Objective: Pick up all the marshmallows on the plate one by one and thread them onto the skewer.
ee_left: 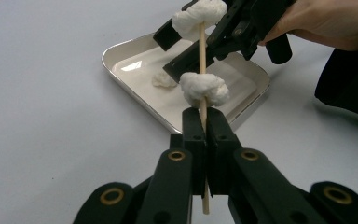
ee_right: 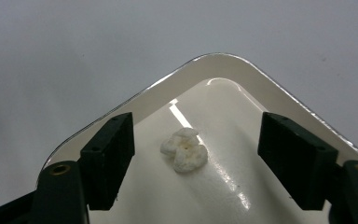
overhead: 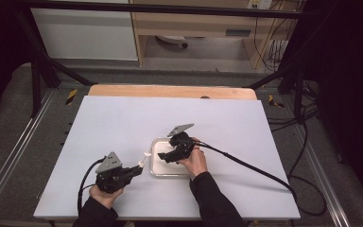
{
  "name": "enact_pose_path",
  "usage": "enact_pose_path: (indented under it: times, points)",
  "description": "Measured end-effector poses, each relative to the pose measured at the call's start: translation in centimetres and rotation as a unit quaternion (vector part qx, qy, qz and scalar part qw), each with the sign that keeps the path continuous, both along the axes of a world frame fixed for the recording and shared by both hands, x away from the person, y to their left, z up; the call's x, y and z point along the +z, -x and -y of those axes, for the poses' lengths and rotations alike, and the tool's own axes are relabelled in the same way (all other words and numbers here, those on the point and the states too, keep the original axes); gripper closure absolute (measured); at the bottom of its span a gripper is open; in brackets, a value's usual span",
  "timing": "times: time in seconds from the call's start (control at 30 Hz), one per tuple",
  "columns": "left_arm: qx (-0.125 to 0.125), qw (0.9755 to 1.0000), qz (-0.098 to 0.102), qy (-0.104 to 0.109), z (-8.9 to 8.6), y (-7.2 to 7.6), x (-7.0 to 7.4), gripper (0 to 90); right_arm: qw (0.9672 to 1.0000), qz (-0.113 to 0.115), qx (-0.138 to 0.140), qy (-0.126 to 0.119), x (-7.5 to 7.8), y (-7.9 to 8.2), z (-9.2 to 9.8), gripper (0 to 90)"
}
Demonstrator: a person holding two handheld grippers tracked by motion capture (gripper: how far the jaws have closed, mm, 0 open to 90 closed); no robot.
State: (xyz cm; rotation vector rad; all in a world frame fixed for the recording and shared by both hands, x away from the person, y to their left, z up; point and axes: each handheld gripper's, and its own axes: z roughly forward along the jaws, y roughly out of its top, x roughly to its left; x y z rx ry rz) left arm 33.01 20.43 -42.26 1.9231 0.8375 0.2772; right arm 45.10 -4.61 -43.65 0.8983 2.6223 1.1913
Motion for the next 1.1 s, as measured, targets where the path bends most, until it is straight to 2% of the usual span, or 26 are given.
enact_pose_path:
  times: [0.17, 0.27, 0.53, 0.8, 1.1]
  points:
    - [-0.001, 1.0000, -0.001, 0.000, 0.1, 0.0, 0.0, 88.2, 1.0000, -0.006, 0.005, 0.004, -0.5, -0.1, -0.1, 36.7]
    - [-0.001, 1.0000, -0.001, 0.000, 0.0, 0.0, 0.0, 88.2, 1.0000, -0.007, 0.004, -0.002, -0.7, -0.1, -0.3, 41.6]
    - [-0.003, 1.0000, -0.002, -0.003, 0.2, 0.0, -0.1, 88.2, 0.9997, 0.010, 0.019, 0.015, -1.1, 0.1, -0.4, 53.1]
    - [-0.005, 1.0000, -0.003, -0.004, 0.3, 0.0, -0.1, 88.2, 0.9993, 0.024, 0.021, 0.020, -1.1, 0.5, -0.5, 63.6]
    - [-0.005, 1.0000, -0.002, -0.005, 0.4, 0.0, -0.1, 88.2, 0.9997, 0.015, 0.012, 0.018, -1.0, 0.5, -0.4, 68.2]
